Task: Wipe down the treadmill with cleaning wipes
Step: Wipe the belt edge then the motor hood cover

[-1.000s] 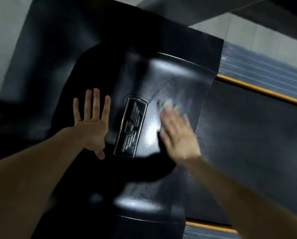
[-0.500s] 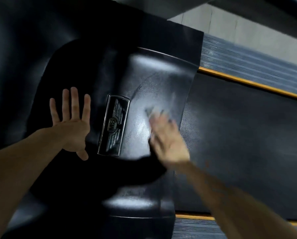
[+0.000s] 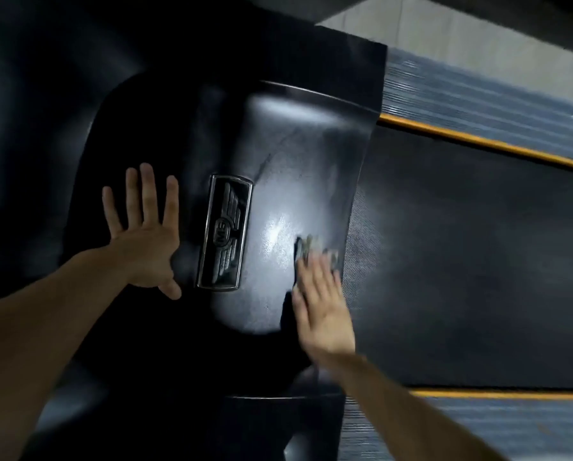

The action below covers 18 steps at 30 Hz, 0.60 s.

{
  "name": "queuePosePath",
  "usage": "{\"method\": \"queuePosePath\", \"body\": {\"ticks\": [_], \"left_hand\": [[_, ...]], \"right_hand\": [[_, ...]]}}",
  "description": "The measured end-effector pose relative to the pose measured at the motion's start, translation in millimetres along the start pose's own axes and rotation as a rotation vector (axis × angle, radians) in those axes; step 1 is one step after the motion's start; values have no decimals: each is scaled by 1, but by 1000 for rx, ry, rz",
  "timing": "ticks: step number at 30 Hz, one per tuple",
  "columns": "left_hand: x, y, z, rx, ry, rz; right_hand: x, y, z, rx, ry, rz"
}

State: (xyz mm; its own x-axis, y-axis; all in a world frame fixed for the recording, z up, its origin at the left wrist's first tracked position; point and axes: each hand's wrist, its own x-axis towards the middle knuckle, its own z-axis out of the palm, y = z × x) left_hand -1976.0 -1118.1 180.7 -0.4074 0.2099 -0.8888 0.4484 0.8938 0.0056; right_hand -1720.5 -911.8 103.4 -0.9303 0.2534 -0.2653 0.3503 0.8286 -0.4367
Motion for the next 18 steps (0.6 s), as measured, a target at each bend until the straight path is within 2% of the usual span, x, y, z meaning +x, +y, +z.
{"method": "queuePosePath", "body": {"ticks": [3, 5, 8, 11, 13, 16, 18], "left_hand": [[1, -2, 5, 26, 48, 8], [2, -3, 8, 26, 81, 21], [2, -4, 10, 24, 108, 29], [3, -4, 11, 39, 112, 19], [6, -3, 8, 53, 130, 11], [3, -5, 6, 116, 179, -19], [2, -6, 4, 142, 211, -24]], "right_hand": [[115, 38, -28, -4, 110, 216], [134, 41, -32, 5, 140, 307], [46, 5, -16, 42, 163, 188], [-76, -21, 8, 119, 26, 146], [-88, -16, 14, 86, -8, 144], [10, 11, -1, 13, 58, 114], [116, 25, -30, 7, 132, 229]]}}
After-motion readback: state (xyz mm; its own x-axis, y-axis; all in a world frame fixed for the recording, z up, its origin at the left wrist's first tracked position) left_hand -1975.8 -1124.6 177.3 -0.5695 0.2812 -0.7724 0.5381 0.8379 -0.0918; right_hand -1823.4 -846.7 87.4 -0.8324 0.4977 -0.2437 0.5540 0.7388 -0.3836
